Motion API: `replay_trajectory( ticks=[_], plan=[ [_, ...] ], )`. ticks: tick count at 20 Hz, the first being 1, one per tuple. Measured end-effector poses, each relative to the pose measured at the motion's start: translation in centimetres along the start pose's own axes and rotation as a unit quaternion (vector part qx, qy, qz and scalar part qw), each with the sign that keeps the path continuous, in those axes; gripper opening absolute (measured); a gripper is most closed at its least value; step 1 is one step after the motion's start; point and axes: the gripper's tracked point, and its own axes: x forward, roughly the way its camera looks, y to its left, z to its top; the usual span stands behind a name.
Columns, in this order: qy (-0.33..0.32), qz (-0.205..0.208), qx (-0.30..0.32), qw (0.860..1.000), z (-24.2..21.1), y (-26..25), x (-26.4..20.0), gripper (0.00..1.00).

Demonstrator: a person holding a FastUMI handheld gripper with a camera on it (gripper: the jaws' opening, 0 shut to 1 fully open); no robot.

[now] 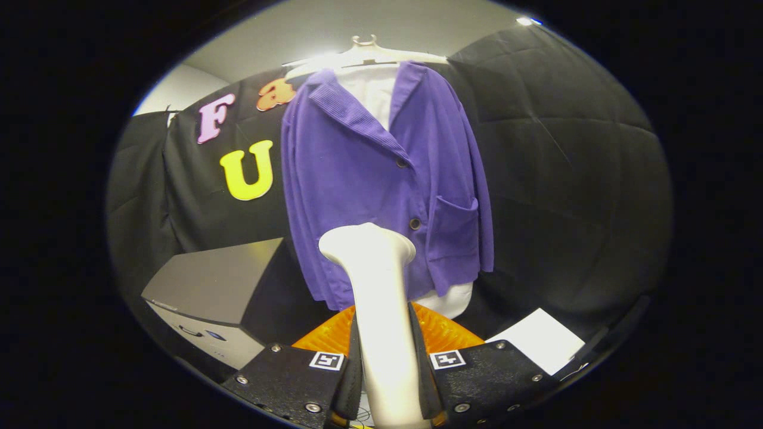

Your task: Iron the clothes twice with a garment steamer, once on the left side and once on the right side.

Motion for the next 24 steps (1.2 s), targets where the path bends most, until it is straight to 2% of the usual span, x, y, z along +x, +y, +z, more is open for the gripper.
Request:
replay_trajectory(
  ticks=[6, 14, 21, 24],
  plan=[
    [-0.030, 0.052, -0.033, 0.998, -0.9, 4.7, -4.9, 0.38],
    [-0.080, 0.106, -0.081, 0.988, 0.6, 10.2, -9.5, 0.38],
    [-0.105, 0.130, -0.077, 0.983, 2.5, 12.1, -10.7, 0.38],
    [-0.110, 0.121, -0.098, 0.982, 2.9, 11.3, -10.4, 0.38]
  ],
)
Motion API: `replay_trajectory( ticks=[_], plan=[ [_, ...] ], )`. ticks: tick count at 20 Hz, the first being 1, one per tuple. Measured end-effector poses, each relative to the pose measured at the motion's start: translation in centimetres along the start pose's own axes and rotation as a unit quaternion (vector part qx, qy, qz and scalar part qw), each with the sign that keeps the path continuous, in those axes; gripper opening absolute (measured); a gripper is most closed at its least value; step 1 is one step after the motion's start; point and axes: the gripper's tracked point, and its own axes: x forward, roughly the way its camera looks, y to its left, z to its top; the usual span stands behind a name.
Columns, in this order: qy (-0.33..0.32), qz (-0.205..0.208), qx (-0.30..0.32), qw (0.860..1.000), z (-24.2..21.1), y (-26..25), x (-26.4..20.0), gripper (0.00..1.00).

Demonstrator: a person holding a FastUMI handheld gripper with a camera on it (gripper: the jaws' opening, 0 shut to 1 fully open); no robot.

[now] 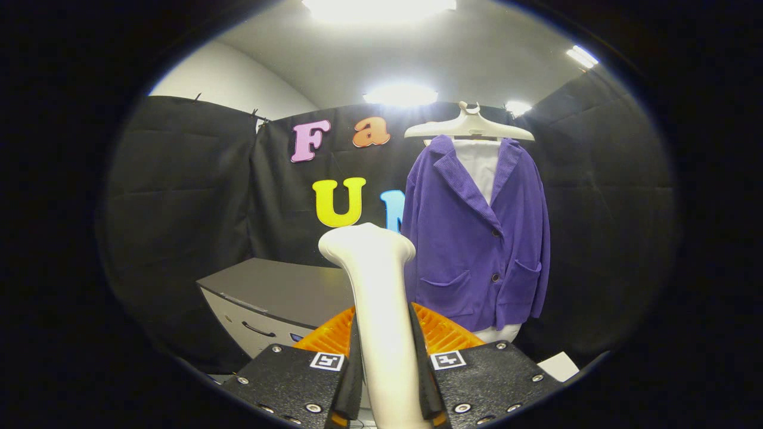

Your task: Iron the clothes twice with a garment steamer, once on the left side and once on the right side.

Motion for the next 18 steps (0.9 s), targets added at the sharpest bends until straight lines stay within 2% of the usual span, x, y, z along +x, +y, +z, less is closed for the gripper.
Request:
replay_trajectory(
  ticks=[10, 18],
  plan=[
    [0.033, -0.034, -0.008, 0.999, -3.2, -3.6, 0.6, 0.39],
    [0.040, -0.027, -0.007, 0.999, -4.0, -3.0, 0.3, 0.39]
  ],
)
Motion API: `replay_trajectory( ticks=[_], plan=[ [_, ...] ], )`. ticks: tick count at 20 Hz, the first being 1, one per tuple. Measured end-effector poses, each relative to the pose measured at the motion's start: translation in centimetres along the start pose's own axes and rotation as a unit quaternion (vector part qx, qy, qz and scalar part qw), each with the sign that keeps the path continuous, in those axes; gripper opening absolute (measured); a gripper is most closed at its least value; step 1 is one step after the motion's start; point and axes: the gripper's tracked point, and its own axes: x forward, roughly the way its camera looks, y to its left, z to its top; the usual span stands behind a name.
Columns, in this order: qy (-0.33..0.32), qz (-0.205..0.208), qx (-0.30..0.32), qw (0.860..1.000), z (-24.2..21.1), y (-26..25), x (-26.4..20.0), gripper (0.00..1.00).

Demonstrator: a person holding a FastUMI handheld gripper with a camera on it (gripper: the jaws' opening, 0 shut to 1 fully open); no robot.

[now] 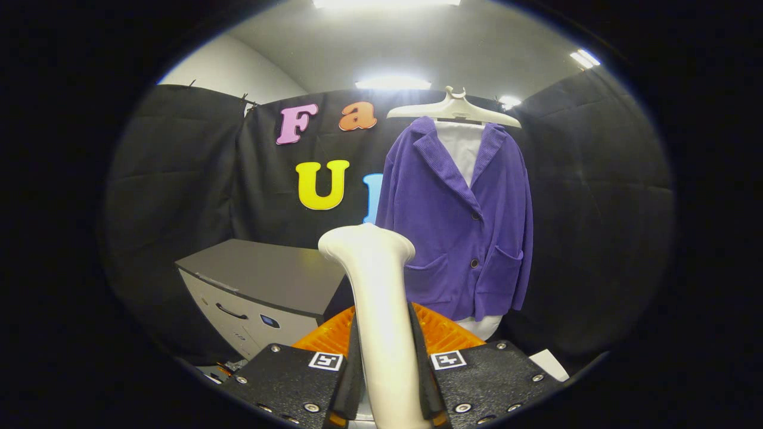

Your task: Iron the clothes twice with a garment steamer, once on the left side and once on the right side.

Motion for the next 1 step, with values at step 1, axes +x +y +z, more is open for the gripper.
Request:
replay_trajectory(
  ticks=[1],
  plan=[
    [0.003, 0.002, -0.001, 1.000, -0.24, 0.15, -0.08, 0.39]
  ],
)
